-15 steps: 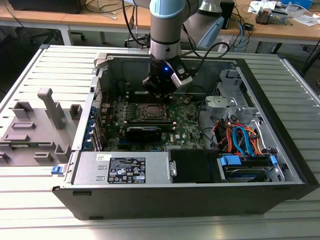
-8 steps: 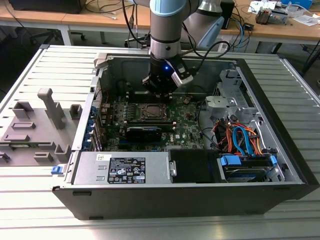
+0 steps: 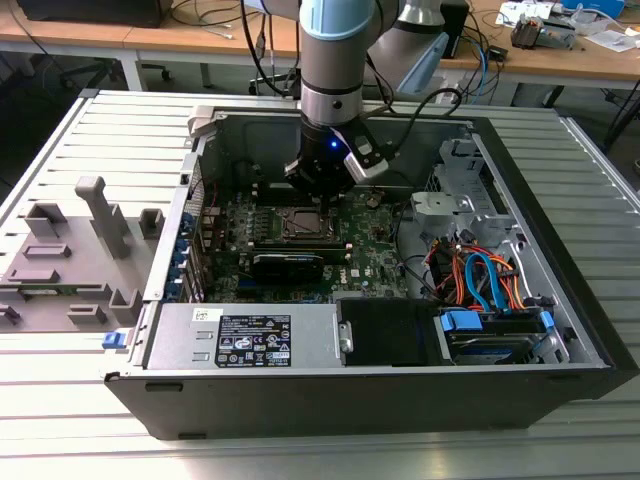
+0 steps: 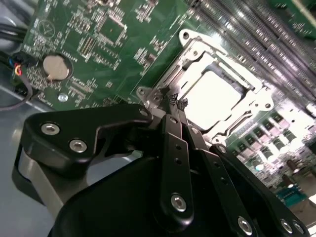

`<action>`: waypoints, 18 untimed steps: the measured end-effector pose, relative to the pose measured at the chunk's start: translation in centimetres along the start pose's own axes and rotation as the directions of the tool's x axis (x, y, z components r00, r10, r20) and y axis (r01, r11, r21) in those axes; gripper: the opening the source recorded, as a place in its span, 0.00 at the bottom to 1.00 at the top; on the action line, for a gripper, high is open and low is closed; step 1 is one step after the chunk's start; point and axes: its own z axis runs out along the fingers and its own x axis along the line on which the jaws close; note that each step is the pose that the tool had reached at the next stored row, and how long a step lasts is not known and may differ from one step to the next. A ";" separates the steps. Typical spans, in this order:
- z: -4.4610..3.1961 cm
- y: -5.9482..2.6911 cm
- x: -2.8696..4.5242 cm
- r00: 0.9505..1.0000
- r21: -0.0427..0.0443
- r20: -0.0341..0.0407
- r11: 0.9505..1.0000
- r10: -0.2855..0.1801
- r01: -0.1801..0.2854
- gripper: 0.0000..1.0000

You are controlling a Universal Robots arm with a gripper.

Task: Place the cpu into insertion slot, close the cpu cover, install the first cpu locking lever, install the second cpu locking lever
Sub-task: 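Install the first cpu locking lever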

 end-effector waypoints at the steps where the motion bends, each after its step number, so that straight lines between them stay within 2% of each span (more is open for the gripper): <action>1: 0.00 -0.20 0.02 1.000 0.000 0.000 1.000 0.000 0.000 0.11; 9: 0.00 -1.84 0.25 1.000 0.000 0.000 1.000 0.000 0.000 0.11; 14: -0.20 -2.01 0.26 1.000 0.000 0.000 1.000 0.000 0.000 0.11; 18: -0.84 -2.01 0.25 1.000 0.000 0.000 1.000 0.000 0.000 0.11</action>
